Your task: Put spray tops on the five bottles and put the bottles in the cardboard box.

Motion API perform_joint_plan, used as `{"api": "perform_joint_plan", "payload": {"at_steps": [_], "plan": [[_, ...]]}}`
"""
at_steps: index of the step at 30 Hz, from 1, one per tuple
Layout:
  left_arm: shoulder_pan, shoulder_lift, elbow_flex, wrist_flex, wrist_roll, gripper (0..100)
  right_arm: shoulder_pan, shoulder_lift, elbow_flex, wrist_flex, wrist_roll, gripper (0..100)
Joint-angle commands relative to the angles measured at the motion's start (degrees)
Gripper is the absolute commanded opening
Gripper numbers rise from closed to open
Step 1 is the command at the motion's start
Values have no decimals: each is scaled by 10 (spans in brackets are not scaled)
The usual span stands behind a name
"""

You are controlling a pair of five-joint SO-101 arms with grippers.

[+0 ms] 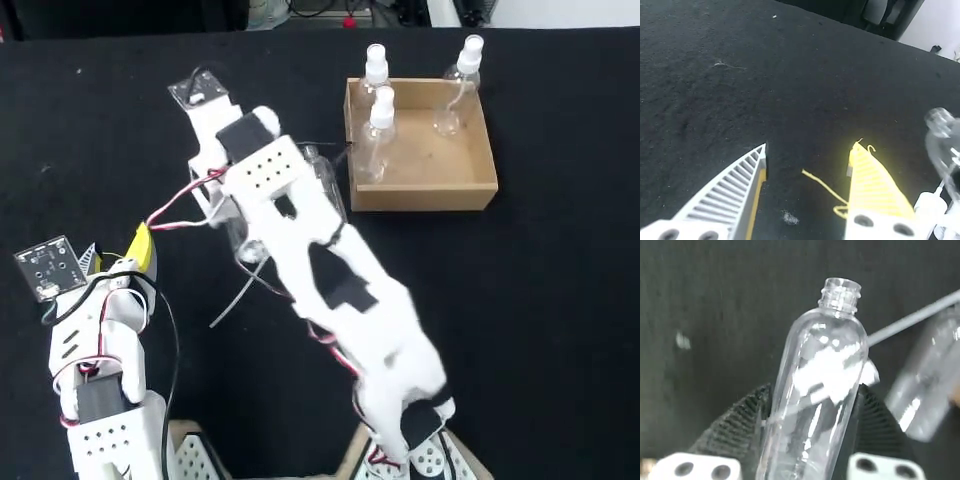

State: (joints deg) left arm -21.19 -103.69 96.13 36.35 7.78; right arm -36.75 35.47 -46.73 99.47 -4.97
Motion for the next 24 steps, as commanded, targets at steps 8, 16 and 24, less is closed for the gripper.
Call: {"api": "perform_joint_plan", "payload": {"at_steps": [8,16,24], "plan": [[0,-10,1,-4,3,256,98,-464,582,-81,129,194],[0,-10,2,-4,3,256,361,-762,952,-166,406,191],[0,-10,2,-4,3,256,534,-816,1156,-362,600,194]]}}
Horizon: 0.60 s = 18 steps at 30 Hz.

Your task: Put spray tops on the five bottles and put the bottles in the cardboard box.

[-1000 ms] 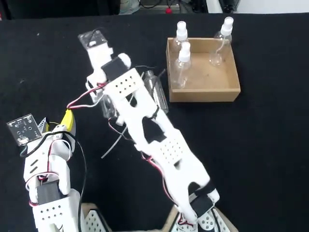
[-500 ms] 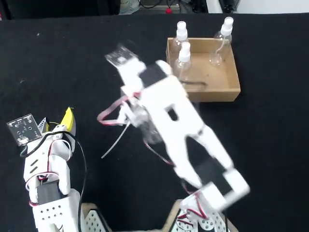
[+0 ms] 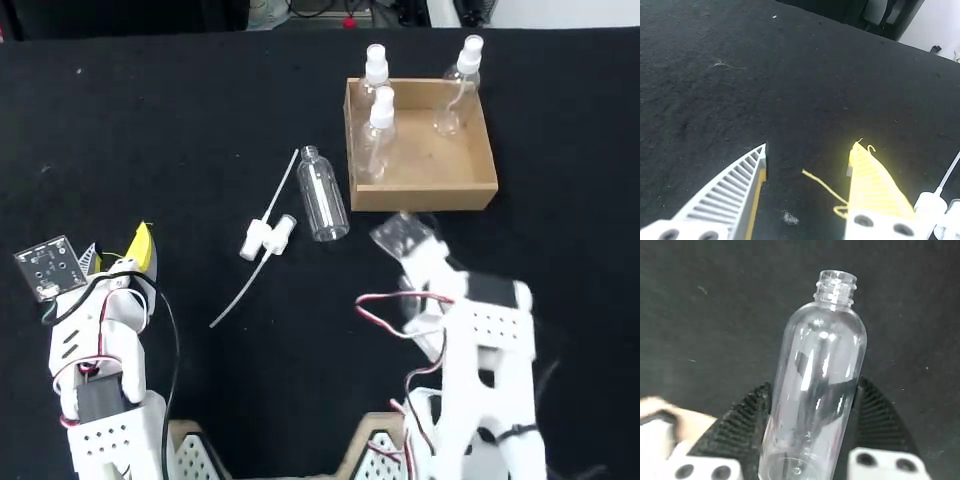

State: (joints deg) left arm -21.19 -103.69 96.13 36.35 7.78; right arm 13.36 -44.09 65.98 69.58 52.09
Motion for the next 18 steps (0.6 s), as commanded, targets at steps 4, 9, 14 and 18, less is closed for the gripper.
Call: {"api": "perform_joint_plan", "payload": {"at_steps": [4,9,14,18], "plan": [[0,-10,3,-4,3,256,32,-21,34,-74,4,200],[0,-10,3,-4,3,256,26,-21,-9,-39,-88,335],[0,-10,3,-4,3,256,-53,-17,-98,48,-165,332],[0,-10,3,-4,4,256,-107,39,-204,141,-250,322]]}}
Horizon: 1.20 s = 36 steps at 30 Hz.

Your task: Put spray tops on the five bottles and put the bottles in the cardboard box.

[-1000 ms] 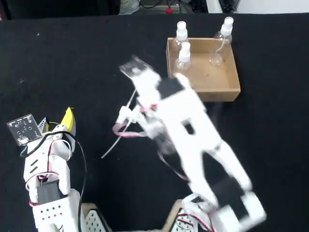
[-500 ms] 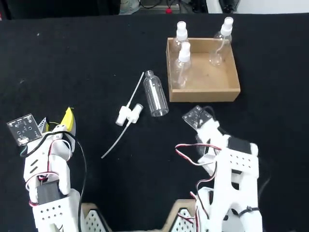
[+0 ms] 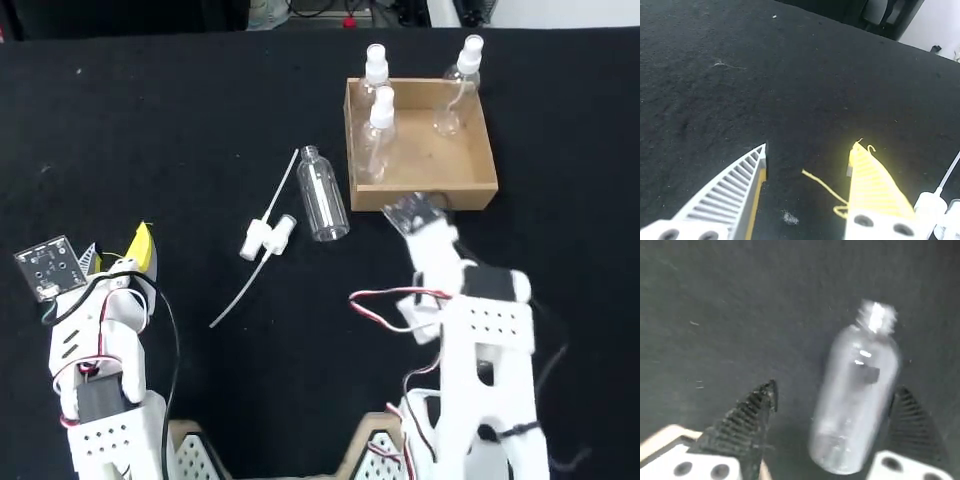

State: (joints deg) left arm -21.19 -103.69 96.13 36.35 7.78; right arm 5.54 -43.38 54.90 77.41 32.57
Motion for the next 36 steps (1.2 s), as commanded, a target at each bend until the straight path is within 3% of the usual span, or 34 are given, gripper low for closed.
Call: {"api": "perform_joint_plan", "payload": {"at_steps": [1,6,12,19,29,36], "plan": [[0,-10,3,-4,4,256,-27,58,-124,83,-75,322],[0,-10,2,-4,5,256,35,224,-254,142,-140,322],[0,-10,4,-4,4,256,134,356,-335,144,-55,322],[0,-10,4,-4,4,256,279,367,-340,84,36,319],[0,-10,7,-4,3,256,258,416,-335,81,186,319],[0,-10,12,-18,3,256,247,429,-339,81,236,319]]}}
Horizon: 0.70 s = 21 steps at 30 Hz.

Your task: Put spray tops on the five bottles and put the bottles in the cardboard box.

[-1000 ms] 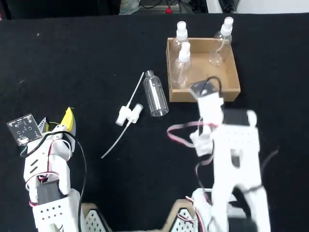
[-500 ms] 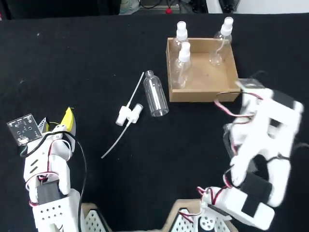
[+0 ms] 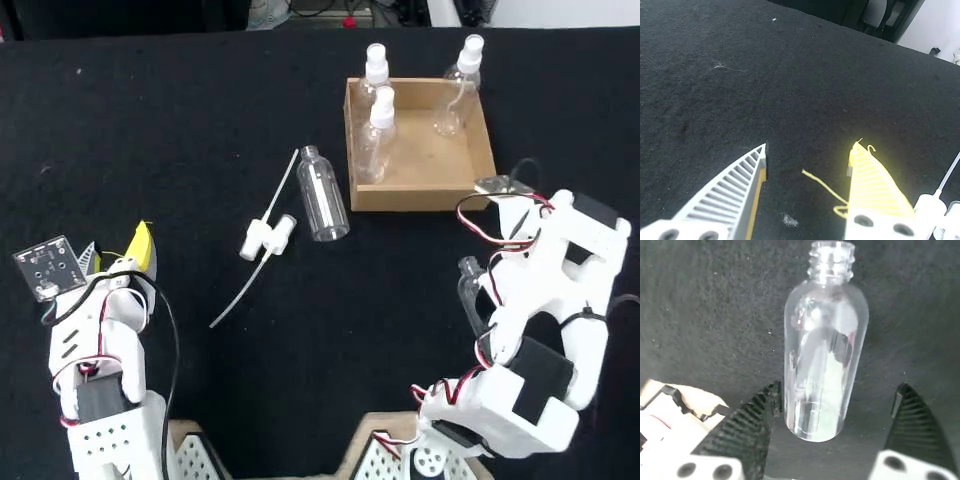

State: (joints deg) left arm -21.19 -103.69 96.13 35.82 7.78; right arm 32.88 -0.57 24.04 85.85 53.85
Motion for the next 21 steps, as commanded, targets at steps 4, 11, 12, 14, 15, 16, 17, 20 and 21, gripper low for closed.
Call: {"api": "perform_joint_plan", "payload": {"at_steps": [4,11,12,14,15,16,17,20,21], "plan": [[0,-10,12,-13,3,256,-47,0,-29,-4,26,319],[0,-10,12,-13,3,256,-71,1,-22,-25,25,319],[0,-10,12,-13,3,256,-69,1,-15,-40,25,319],[0,-10,12,-13,3,256,-68,1,10,-79,24,319],[0,-10,12,-13,3,256,-68,1,28,-101,24,319],[0,-10,12,-13,3,256,-68,1,44,-120,24,319],[0,-10,12,-13,3,256,-68,1,58,-137,24,319],[0,-10,12,-13,3,256,-67,0,80,-170,24,291],[0,-10,12,-13,3,256,-67,1,83,-174,23,257]]}}
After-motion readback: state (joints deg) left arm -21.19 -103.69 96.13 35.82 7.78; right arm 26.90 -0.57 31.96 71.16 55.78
